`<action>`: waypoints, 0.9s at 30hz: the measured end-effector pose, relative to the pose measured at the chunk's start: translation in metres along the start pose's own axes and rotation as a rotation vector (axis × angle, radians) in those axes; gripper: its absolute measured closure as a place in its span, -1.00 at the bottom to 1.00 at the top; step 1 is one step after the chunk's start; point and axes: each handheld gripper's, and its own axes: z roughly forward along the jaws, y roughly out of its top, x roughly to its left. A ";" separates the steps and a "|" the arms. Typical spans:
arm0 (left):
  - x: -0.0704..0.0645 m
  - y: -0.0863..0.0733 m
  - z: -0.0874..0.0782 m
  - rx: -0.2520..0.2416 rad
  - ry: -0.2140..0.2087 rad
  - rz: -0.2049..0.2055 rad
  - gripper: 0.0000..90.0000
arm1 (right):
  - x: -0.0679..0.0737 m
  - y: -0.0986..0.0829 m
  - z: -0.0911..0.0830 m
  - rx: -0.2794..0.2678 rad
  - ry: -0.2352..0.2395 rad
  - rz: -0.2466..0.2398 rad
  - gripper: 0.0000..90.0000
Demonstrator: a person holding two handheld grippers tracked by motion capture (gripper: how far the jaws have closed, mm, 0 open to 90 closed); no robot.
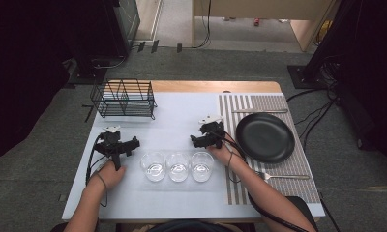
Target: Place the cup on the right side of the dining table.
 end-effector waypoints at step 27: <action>0.000 0.000 0.000 0.000 0.000 0.000 -1.00 | -0.005 0.007 -0.003 0.076 0.029 0.028 -0.68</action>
